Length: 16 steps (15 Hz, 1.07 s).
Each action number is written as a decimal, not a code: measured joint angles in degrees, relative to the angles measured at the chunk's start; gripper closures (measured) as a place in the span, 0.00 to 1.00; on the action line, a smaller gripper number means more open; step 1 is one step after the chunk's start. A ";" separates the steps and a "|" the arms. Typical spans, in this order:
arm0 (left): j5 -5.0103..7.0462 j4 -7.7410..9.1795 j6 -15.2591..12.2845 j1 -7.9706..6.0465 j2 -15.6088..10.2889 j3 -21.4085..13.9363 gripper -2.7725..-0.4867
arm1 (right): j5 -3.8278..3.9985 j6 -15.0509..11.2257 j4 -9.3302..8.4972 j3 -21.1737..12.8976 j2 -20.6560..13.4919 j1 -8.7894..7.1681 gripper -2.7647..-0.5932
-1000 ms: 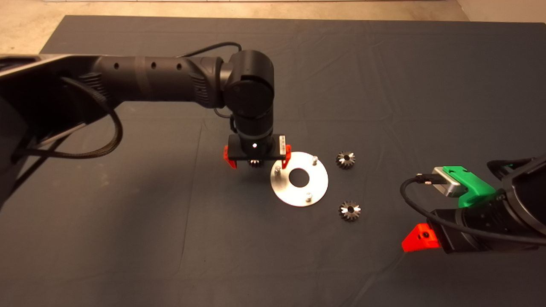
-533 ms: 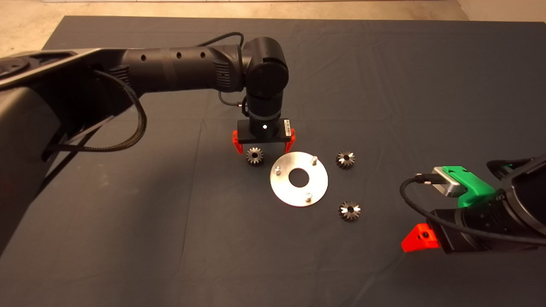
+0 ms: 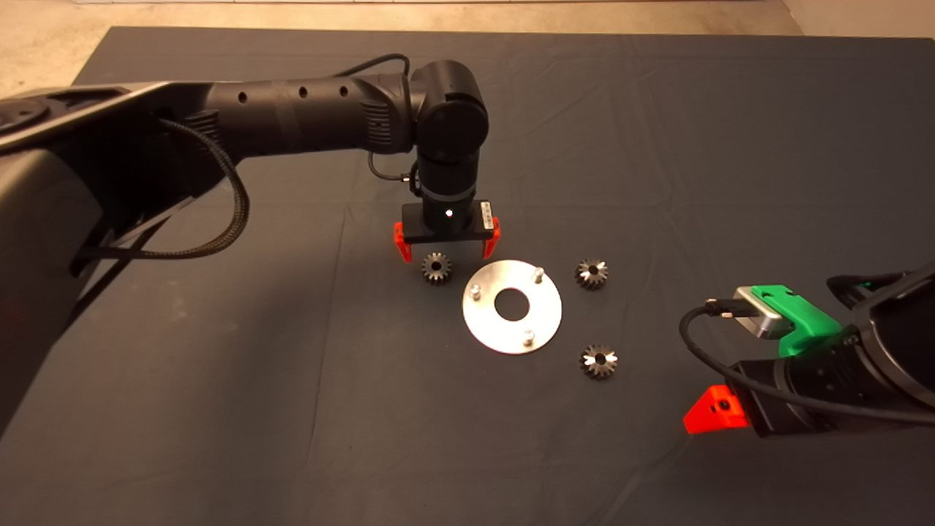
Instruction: Install three planetary gears onto the carrier pins
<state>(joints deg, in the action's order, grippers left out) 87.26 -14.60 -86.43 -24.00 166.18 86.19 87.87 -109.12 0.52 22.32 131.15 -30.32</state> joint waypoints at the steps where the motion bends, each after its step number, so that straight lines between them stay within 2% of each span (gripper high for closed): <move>1: -0.02 0.00 0.18 0.00 -0.05 0.17 0.00 | 0.02 0.00 0.00 -0.02 0.13 0.00 0.01; 10: 0.00 0.02 1.43 0.02 -0.20 2.12 0.00 | 0.02 0.00 0.00 -0.02 0.79 0.00 0.01; 16: -0.02 0.04 1.45 0.03 -0.20 2.23 0.00 | 0.00 -0.02 0.00 -0.02 0.94 0.00 0.01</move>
<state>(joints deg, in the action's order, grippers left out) 87.24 -14.56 -84.98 -23.97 165.99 88.42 87.87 -109.14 0.52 22.30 132.08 -30.32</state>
